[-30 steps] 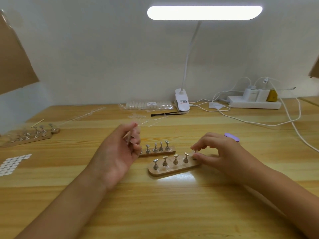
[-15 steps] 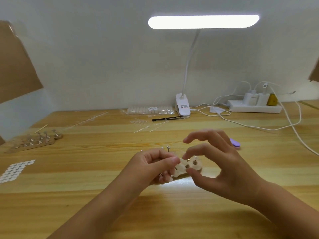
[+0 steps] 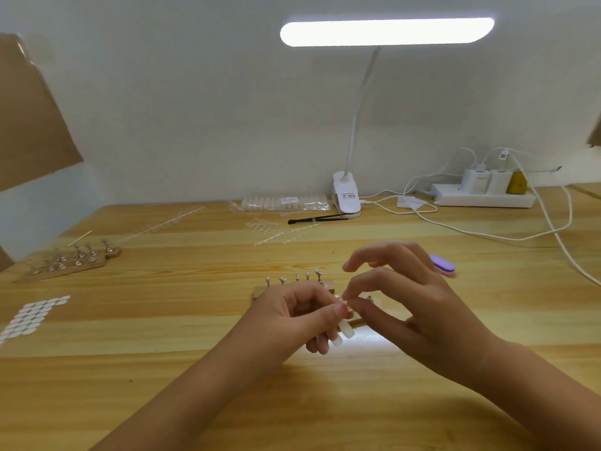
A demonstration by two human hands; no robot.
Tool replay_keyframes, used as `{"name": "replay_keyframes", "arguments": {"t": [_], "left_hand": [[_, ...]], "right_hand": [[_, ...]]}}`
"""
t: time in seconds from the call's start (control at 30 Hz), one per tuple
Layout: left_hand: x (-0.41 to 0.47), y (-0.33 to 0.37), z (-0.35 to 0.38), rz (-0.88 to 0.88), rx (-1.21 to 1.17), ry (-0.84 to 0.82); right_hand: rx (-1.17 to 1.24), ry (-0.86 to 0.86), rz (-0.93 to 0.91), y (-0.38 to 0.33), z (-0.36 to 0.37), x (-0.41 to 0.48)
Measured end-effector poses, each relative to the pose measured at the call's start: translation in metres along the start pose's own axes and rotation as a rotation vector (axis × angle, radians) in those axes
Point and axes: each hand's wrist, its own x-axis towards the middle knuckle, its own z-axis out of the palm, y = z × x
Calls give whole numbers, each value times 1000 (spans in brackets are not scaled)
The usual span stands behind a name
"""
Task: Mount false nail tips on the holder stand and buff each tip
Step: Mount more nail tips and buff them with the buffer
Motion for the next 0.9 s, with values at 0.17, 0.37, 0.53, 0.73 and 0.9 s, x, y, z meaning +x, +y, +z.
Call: {"name": "replay_keyframes", "arguments": {"t": [0.17,0.37,0.53,0.73,0.9], "left_hand": [[1,0,-3,-112,-298,-38],[0,-1,-9,-299,-713,-334],[2,-3,-8,-298,-772,-315],[4,-5,-8,-272,-788,-217],[6,-7,-10,-246,-705,-202]], "right_hand": [[-12,23,-64,1,-3,1],[53,119,-100,-2,-4,0],[62,124,-62,1,-5,1],[358,17,84,1,-4,0],[472,14,225,2,1,1]]}}
